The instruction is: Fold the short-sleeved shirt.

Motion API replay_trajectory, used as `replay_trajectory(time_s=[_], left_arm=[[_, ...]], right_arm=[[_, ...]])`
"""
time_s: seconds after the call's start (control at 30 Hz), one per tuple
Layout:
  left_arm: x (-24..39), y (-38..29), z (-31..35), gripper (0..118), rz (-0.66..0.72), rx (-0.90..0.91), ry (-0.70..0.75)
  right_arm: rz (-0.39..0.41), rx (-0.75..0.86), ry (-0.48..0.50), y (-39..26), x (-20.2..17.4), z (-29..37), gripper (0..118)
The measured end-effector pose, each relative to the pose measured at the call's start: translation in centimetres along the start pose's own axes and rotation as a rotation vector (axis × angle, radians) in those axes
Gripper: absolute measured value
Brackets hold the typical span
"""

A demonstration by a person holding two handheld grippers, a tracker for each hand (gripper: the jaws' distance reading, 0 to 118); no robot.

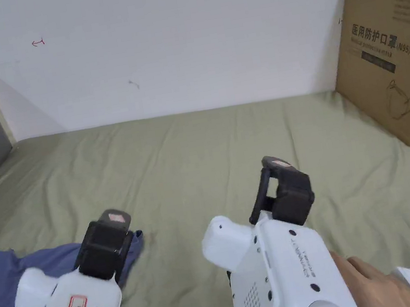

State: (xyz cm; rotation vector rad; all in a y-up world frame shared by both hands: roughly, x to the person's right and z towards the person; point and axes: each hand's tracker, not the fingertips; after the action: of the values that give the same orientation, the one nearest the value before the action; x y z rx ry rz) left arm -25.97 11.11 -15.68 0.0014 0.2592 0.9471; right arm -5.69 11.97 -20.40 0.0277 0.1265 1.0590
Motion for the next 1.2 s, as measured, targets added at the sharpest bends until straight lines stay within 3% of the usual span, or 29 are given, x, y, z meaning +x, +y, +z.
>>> replay_trajectory(time_s=[0.07,0.13,0.2,0.27,0.3,0.33,0.4,0.43,0.5,0.57,0.63,0.67,0.7,0.73,0.77,0.8,0.83,0.87,0.93,1.0,1.2], left_arm=[[3.5,1.0,0.4,118,-0.238,0.013,-0.048],[6.9,1.2,1.2,118,-0.484,0.061,-0.104],[9.6,0.0,1.9,118,-0.773,0.110,-0.155],[10.6,-1.8,2.3,118,-1.004,0.131,-0.110],[10.4,-3.0,2.2,118,-1.094,0.140,-0.020],[10.2,-3.8,2.0,118,-1.119,0.143,0.017],[9.3,-4.0,1.8,118,-1.071,0.056,-0.011],[8.7,-3.5,1.5,118,-1.029,0.019,-0.048],[8.7,-3.0,1.5,118,-0.946,-0.009,-0.066],[8.9,-2.2,1.7,118,-0.929,0.025,-0.069],[9.2,-1.8,1.9,117,-0.943,0.037,-0.084],[9.4,-1.7,1.9,113,-0.954,0.030,-0.086],[9.6,-1.7,2.1,101,-0.970,0.016,-0.091],[9.6,-1.7,2.2,68,-0.976,0.010,-0.105],[9.5,-1.9,2.5,34,-0.979,0.016,-0.110],[9.3,-2.1,2.5,3,-0.984,0.020,-0.117],[9.3,-2.2,2.5,0,-0.984,0.029,-0.092],[9.3,-2.3,2.2,0,-0.978,0.029,-0.061],[8.7,-2.0,2.2,0,-0.942,-0.028,-0.110],[8.6,-2.0,1.9,0,-0.944,-0.047,-0.111],[8.6,-1.9,1.8,0,-0.950,-0.057,-0.086]], right_arm=[[-0.174,-0.048,-0.034,-0.1,1.7,-0.7,118],[-0.533,-0.066,-0.028,-0.9,4.6,-1.1,118],[-0.953,-0.138,-0.011,-2.9,7.0,-1.7,118],[-1.236,-0.235,-0.014,-5.6,7.8,-2.3,118],[-1.330,-0.284,-0.012,-7.2,7.6,-2.4,118],[-1.376,-0.339,-0.024,-8.2,7.4,-2.5,118],[-1.314,-0.326,-0.039,-9.1,6.4,-2.1,118],[-1.239,-0.266,-0.020,-9.2,6.2,-1.9,118],[-1.048,-0.260,-0.077,-7.5,6.1,-1.3,118],[-0.987,-0.197,-0.115,-6.6,6.3,-0.8,118],[-0.982,-0.176,-0.102,-5.6,6.7,-0.6,118],[-0.984,-0.152,-0.077,-5.5,6.8,-0.3,118],[-0.984,-0.124,-0.032,-5.5,6.8,0.0,118],[-0.978,-0.125,-0.017,-5.5,6.6,0.2,116],[-0.975,-0.140,-0.026,-5.4,6.5,0.1,108],[-0.964,-0.164,-0.023,-5.3,6.4,0.1,83],[-0.962,-0.168,-0.029,-5.2,6.3,0.2,9],[-0.948,-0.179,-0.054,-5.3,6.1,0.2,0],[-0.925,-0.233,-0.164,-5.9,6.2,-0.1,0],[-0.953,-0.197,-0.083,-6.3,6.6,0.1,0],[-0.995,-0.213,-0.065,-6.7,6.9,0.0,0]])
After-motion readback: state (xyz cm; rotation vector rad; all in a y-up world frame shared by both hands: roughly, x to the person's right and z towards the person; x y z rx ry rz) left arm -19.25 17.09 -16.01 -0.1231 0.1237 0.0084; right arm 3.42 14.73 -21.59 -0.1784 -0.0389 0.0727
